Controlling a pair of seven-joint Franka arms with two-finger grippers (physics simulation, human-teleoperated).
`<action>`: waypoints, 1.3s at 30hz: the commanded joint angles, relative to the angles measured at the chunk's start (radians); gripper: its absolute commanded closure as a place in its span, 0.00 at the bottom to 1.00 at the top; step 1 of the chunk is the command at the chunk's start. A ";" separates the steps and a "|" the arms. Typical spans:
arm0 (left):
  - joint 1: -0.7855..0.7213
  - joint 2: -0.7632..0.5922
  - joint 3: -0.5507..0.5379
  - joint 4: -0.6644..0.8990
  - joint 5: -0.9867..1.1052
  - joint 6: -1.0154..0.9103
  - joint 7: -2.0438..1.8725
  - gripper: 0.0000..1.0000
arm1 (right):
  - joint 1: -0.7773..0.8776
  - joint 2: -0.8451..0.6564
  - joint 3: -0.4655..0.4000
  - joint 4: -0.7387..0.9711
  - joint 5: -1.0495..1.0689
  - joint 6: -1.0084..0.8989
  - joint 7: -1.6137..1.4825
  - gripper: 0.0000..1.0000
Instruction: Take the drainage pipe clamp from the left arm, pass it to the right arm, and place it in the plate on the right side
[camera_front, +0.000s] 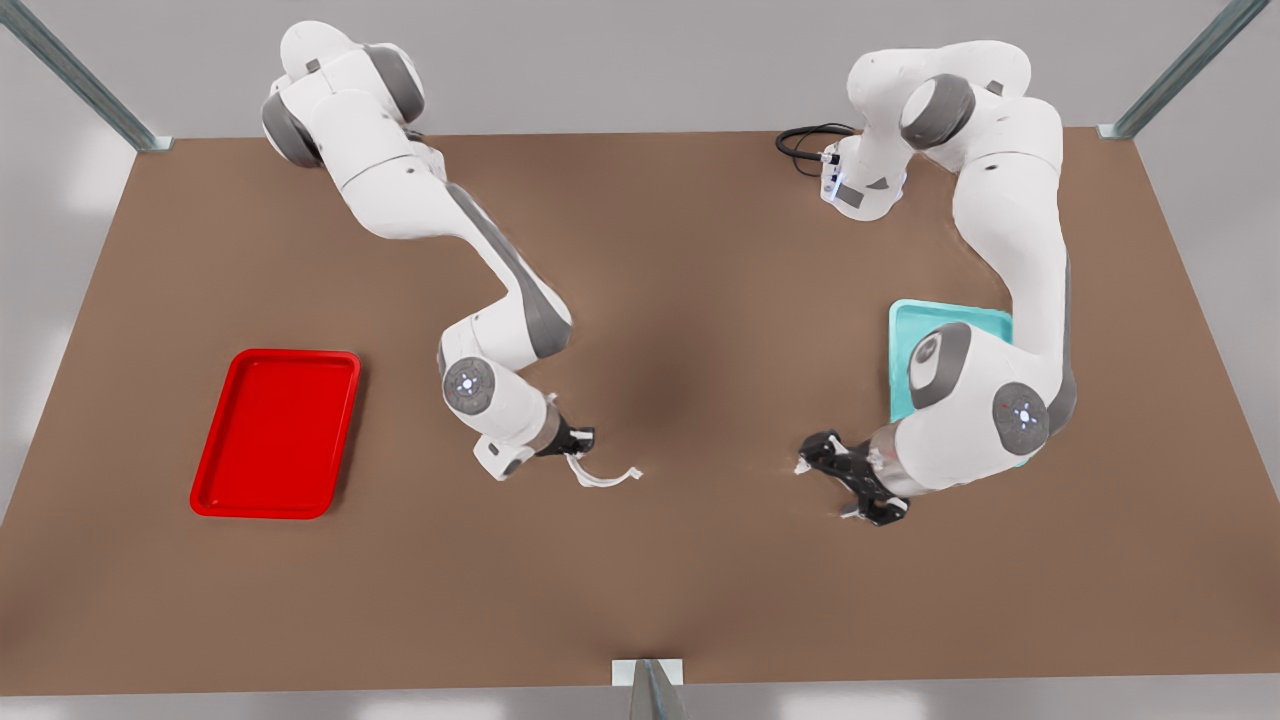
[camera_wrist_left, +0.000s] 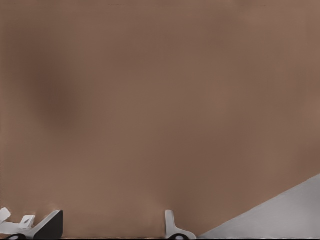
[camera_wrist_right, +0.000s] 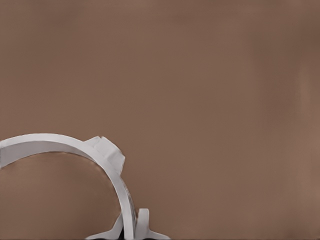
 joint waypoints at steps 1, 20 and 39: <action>0.115 -0.054 -0.021 0.049 0.034 -0.491 1.592 0.00 | -0.066 -0.055 -0.002 -0.002 -0.109 -0.233 -0.329 0.79; 0.055 -0.567 0.178 -0.631 0.169 -0.146 2.599 0.00 | -0.726 -0.133 -0.005 -0.334 -0.500 -0.083 -1.360 0.79; 0.063 -0.558 0.178 -0.631 0.174 -0.195 2.599 0.00 | -0.568 -0.524 0.045 -0.128 -0.255 -0.764 -0.452 0.00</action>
